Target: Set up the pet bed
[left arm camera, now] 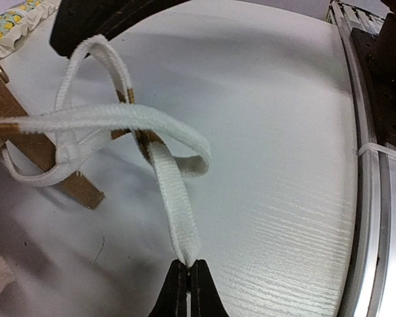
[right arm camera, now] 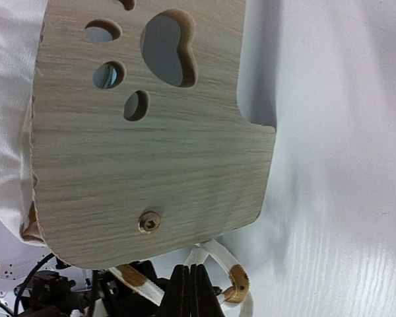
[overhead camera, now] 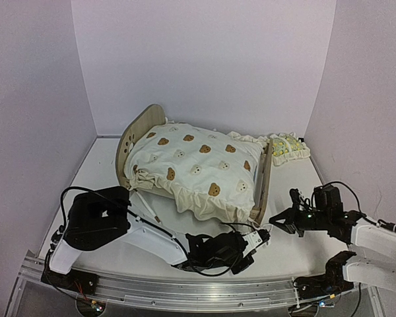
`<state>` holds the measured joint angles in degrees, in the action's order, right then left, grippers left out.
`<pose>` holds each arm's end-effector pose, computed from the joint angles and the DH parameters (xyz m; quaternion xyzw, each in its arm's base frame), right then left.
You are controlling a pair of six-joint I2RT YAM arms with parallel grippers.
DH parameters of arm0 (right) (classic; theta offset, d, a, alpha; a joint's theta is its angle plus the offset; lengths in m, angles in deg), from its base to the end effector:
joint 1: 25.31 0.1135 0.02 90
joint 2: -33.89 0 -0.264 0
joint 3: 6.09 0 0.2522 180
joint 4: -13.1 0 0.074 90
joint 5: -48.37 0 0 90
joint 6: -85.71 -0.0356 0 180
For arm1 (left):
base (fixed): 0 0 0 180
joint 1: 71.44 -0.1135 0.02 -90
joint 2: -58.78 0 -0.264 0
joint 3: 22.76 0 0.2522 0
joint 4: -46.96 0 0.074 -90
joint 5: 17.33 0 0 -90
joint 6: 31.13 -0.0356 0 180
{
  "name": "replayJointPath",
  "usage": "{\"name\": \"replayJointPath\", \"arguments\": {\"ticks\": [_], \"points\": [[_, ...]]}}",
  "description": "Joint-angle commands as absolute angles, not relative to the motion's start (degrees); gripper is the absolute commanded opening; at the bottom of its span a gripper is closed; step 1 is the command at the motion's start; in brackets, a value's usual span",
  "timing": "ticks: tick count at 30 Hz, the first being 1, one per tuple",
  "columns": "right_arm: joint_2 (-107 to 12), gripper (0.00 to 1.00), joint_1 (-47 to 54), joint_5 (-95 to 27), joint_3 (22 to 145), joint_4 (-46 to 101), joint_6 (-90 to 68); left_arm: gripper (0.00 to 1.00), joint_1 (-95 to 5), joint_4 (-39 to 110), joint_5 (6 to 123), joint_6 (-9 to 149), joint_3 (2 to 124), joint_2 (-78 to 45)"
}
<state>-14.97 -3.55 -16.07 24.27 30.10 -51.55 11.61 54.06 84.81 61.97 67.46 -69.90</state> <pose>0.1539 0.0780 0.1707 0.0926 0.8680 0.4150 0.2565 0.0650 -0.4710 0.1061 0.5173 0.6977 -0.2652 0.4187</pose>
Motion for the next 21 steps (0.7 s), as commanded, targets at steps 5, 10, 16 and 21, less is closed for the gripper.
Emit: {"name": "replayJointPath", "arguments": {"ticks": [5,10,16,21], "points": [[-10.30,0.00,-3.63,-28.78,30.20,42.11,-46.78,0.00,11.76,55.74,86.19,63.62,62.39,-61.57],[-9.42,0.00,-3.62,-34.54,32.18,45.02,-45.69,0.00,11.76,55.96,87.37,63.44,60.00,-59.24],[-11.69,0.00,-3.67,-37.75,33.28,45.00,-46.06,0.00,11.72,56.16,90.12,63.04,57.44,-56.86],[-13.64,0.00,-3.64,-39.18,34.84,44.04,-46.05,0.00,11.47,54.10,94.45,62.48,57.22,-55.78]]}}
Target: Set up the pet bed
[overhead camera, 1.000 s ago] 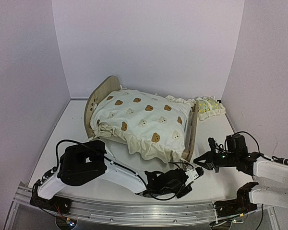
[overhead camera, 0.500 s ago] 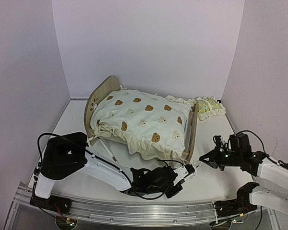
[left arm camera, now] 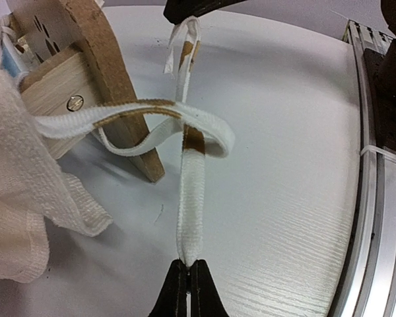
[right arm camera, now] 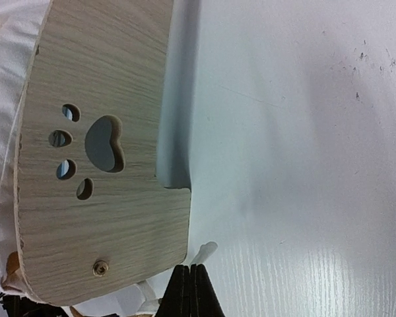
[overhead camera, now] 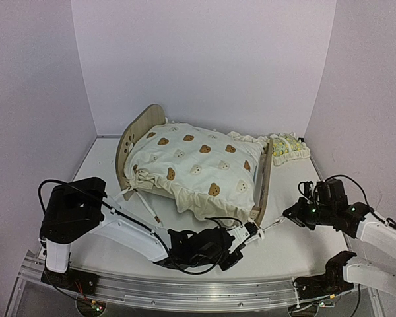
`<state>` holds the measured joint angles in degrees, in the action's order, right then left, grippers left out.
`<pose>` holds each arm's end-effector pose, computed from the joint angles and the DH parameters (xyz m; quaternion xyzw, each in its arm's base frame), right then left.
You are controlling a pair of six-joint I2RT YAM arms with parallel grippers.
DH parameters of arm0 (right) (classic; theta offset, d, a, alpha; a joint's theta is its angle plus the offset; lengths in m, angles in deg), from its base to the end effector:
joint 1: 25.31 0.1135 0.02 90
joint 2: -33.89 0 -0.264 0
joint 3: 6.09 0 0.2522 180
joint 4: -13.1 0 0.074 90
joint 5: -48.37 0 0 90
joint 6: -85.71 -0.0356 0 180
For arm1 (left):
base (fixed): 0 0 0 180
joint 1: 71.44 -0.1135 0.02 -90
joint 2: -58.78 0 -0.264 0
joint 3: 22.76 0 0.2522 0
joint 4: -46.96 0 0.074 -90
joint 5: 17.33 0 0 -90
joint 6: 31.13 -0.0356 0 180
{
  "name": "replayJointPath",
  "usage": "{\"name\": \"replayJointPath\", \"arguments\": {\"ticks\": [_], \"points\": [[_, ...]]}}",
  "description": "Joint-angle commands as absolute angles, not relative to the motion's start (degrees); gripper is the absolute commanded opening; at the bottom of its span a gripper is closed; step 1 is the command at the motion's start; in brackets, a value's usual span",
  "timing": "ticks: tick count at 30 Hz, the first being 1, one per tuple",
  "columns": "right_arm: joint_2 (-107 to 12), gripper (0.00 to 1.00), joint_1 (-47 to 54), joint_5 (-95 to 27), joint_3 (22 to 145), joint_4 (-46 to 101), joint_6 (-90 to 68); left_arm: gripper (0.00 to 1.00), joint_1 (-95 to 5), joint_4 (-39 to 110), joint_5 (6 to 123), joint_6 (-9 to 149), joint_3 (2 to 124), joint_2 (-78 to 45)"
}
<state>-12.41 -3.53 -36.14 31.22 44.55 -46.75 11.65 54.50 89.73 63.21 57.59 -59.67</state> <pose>0.1566 0.0662 0.1940 0.1430 0.8958 0.2594 0.3315 0.0630 -0.4328 0.1351 0.4880 0.7106 -0.2457 0.4434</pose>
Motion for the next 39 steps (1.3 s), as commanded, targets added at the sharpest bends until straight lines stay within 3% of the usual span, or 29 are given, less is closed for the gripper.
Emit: {"name": "replayJointPath", "arguments": {"ticks": [1,20,34,39], "points": [[-14.00,0.00,-3.65,-39.41,35.22,44.02,-45.99,0.00,11.30,53.74,94.92,62.47,57.18,-55.57],[-18.41,0.00,-3.66,-50.99,41.25,45.08,-44.11,0.00,7.45,44.77,105.07,70.26,51.60,-49.79],[-14.61,0.00,-3.66,-61.03,49.22,52.80,-40.65,0.00,7.24,43.01,104.43,71.68,51.21,-49.35],[-13.63,0.00,-3.68,-60.95,47.00,53.31,-41.25,0.00,7.32,42.28,103.78,73.30,50.55,-49.31]]}}
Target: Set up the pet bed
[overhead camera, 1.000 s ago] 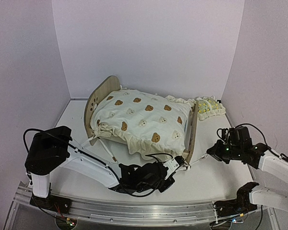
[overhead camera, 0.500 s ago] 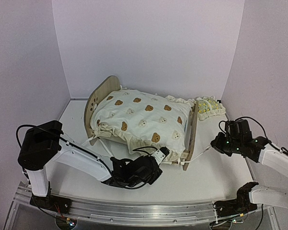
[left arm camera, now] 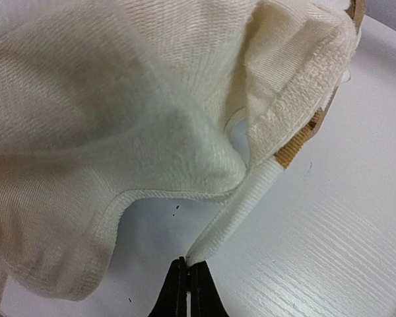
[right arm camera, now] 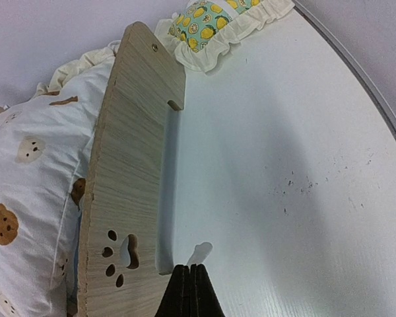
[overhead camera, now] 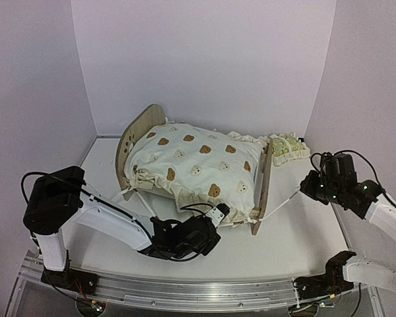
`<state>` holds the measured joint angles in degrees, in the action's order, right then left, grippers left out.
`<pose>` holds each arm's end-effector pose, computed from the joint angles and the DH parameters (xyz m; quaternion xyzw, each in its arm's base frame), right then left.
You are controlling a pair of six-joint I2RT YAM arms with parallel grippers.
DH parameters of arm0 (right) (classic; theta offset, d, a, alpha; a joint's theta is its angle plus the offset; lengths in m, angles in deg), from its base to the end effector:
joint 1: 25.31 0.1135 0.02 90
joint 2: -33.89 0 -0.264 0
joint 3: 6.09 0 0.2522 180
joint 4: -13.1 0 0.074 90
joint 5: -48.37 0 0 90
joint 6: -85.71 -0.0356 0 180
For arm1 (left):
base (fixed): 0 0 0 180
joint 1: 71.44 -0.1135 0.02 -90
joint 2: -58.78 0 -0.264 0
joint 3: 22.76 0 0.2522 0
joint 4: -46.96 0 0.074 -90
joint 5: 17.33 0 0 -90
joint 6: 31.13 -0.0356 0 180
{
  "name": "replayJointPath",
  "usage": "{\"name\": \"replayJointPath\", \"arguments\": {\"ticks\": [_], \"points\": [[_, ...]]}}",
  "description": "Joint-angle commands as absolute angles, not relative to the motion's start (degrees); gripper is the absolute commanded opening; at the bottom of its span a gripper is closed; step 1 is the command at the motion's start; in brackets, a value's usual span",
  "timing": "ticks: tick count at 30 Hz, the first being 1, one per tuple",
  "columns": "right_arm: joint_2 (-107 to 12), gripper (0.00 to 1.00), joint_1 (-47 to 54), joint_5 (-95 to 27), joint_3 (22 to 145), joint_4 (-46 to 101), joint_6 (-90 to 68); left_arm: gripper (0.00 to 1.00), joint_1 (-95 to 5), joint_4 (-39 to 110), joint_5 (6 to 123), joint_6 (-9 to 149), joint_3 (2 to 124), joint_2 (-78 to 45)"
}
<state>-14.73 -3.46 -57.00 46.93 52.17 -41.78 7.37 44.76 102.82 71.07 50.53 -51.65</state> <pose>0.1762 0.0605 0.2693 0.1809 0.8611 0.1249 0.4584 0.0940 -0.3833 0.1422 0.3862 0.7905 -0.1299 0.4572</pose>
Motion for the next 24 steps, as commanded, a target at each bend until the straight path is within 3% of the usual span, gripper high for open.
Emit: {"name": "replayJointPath", "arguments": {"ticks": [1,6,9,15,24], "points": [[-13.29,0.00,-3.68,-61.18,46.45,53.31,-41.34,0.00,7.23,42.16,103.69,73.64,50.34,-49.31],[-12.34,0.00,-3.68,-60.94,46.15,53.89,-41.14,0.02,7.28,40.90,103.04,74.93,49.61,-49.07],[-13.29,0.00,-3.65,-58.27,47.44,54.46,-41.32,0.14,7.33,40.23,100.93,74.87,50.19,-48.65],[-16.10,0.38,-3.67,-54.29,52.16,56.49,-40.76,0.48,7.33,36.45,94.73,74.56,52.94,-47.25],[-21.72,0.77,-3.66,-52.78,58.95,57.46,-41.23,0.61,7.48,30.03,92.20,77.59,50.82,-39.29]]}}
